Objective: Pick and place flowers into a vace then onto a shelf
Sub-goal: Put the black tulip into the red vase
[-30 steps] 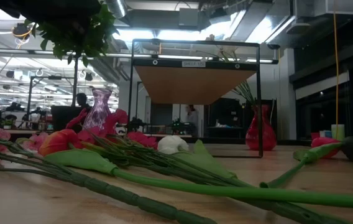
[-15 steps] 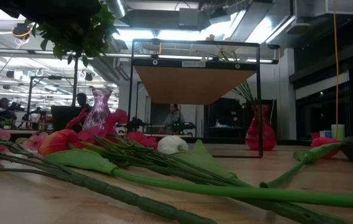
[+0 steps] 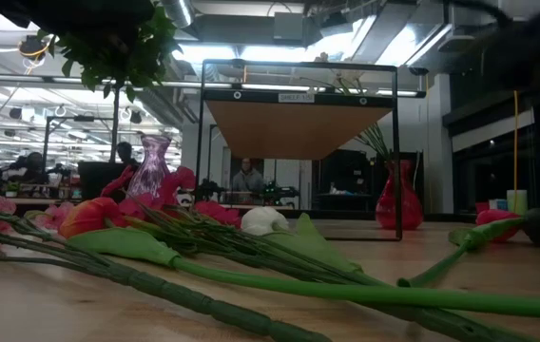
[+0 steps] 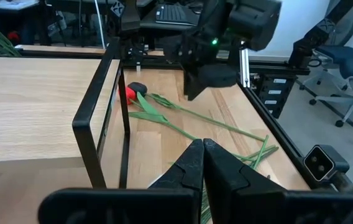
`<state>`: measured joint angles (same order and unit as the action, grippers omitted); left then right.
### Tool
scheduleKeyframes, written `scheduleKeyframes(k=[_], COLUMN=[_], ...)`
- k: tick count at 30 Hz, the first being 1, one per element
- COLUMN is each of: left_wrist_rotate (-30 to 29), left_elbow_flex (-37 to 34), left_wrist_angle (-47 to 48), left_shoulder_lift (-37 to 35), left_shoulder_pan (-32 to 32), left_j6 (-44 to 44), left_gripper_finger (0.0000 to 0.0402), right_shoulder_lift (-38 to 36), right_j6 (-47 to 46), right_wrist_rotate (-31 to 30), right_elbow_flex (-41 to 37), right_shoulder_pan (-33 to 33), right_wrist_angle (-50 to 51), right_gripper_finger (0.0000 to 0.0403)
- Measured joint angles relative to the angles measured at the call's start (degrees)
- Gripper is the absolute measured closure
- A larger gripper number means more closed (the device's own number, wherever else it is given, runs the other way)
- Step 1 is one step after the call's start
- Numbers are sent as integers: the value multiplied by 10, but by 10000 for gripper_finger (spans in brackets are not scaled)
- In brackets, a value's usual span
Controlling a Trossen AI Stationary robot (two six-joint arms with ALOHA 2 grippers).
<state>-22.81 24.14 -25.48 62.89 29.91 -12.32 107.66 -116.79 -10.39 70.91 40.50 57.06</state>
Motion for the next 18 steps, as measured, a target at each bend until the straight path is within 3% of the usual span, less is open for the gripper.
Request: scheduleKeyframes(k=[10, 18], left_wrist_rotate=[0, 0], left_elbow_flex=[0, 0], left_wrist_angle=[0, 0], left_shoulder_lift=[0, 0], left_shoulder_pan=[0, 0], left_j6=[0, 0], left_gripper_finger=[398, 398], right_shoulder_lift=[0, 0], right_j6=[-16, -42], right_wrist_rotate=[-5, -26], right_elbow_flex=[-36, -36], right_shoulder_pan=[-23, -42], right_wrist_angle=[-50, -42], right_gripper_finger=[194, 163])
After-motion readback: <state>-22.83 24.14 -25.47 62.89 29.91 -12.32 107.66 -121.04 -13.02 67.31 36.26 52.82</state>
